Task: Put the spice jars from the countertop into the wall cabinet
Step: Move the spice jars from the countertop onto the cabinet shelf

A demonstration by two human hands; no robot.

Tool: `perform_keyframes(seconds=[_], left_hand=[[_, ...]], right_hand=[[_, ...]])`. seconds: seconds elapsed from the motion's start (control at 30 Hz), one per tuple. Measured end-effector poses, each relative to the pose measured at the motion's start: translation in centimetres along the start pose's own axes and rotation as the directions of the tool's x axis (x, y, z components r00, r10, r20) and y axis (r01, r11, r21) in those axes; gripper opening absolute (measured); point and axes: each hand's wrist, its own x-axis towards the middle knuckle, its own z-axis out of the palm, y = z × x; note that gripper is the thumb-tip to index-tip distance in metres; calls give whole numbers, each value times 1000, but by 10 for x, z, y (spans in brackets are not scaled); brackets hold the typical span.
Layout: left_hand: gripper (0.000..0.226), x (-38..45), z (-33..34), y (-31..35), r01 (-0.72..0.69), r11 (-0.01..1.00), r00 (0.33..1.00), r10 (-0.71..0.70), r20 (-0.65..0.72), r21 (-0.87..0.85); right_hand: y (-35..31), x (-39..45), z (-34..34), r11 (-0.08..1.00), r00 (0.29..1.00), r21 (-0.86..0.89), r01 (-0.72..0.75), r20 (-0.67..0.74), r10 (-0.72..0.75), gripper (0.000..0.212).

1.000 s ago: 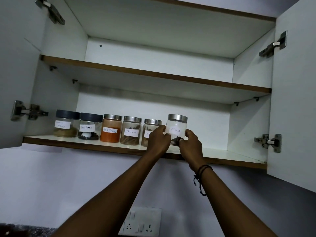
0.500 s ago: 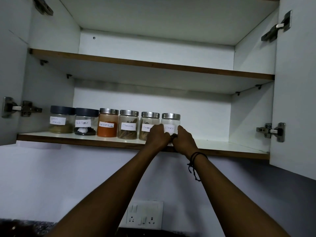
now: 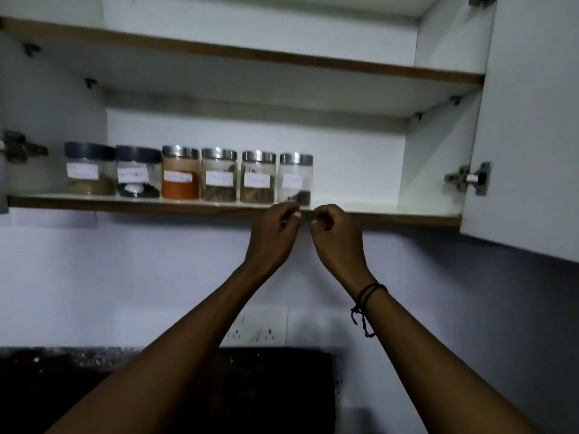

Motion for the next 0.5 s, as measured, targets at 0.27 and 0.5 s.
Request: perform_keyframes(seconds=[0.27,0.5], left_hand=[[29,-123,28,-3,235,966,956,-208,208,-110],[29,-233,56,-22,452,885,836,-375,401,-114]], right_hand=[[28,-121,-10,991,989,-57,-124,75,128,12],[71,-232,-29,933,931,-150,-328,117,346,18]])
